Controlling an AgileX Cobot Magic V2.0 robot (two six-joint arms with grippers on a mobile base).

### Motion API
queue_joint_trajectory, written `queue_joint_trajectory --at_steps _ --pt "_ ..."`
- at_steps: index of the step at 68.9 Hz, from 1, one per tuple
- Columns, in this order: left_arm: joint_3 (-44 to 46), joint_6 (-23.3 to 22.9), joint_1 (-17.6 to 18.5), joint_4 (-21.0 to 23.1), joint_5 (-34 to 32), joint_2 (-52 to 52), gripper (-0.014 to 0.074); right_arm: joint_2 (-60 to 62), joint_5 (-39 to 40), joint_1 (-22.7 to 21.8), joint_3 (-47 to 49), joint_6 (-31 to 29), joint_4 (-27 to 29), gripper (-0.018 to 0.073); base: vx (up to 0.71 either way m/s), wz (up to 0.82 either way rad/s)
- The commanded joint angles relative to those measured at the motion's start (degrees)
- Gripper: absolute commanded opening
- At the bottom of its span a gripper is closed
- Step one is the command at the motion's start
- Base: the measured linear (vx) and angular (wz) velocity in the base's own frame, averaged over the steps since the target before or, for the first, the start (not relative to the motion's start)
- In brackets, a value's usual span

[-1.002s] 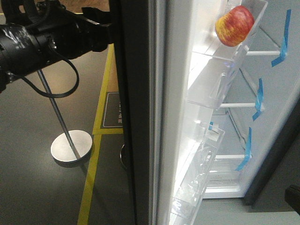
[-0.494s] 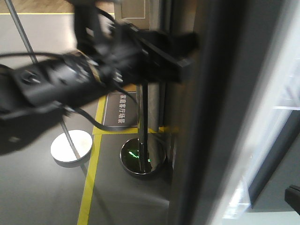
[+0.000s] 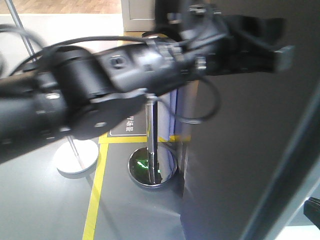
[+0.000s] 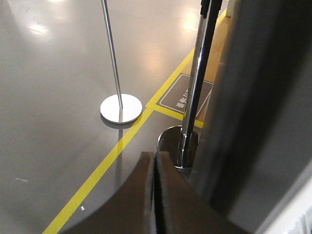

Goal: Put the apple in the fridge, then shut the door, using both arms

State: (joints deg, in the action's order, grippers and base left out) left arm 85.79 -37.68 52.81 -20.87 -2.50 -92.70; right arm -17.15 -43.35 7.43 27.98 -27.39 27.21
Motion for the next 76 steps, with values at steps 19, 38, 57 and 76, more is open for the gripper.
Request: queue_joint_trajectory --at_steps 19,38,57,76 --pt "3.07 -0.21 0.82 -6.68 8.82 1.80 0.0407 -0.53 3.97 -0.09 1.38 -0.37 4.28 -0.0003 0.00 0.00" --pt "3.07 -0.21 0.82 -12.51 19.72 5.91 0.0407 -2.02 14.24 -0.09 1.38 -0.14 5.72 0.0015 0.00 0.00" --pt "3.07 -0.21 0.82 -14.28 24.92 9.17 0.0407 -11.97 18.93 -0.09 4.05 -2.94 11.16 0.0370 0.00 0.00" --pt "3.07 -0.21 0.82 -14.05 28.15 9.18 0.0407 -21.57 28.00 -0.09 8.34 -2.87 11.43 0.0678 0.00 0.00"
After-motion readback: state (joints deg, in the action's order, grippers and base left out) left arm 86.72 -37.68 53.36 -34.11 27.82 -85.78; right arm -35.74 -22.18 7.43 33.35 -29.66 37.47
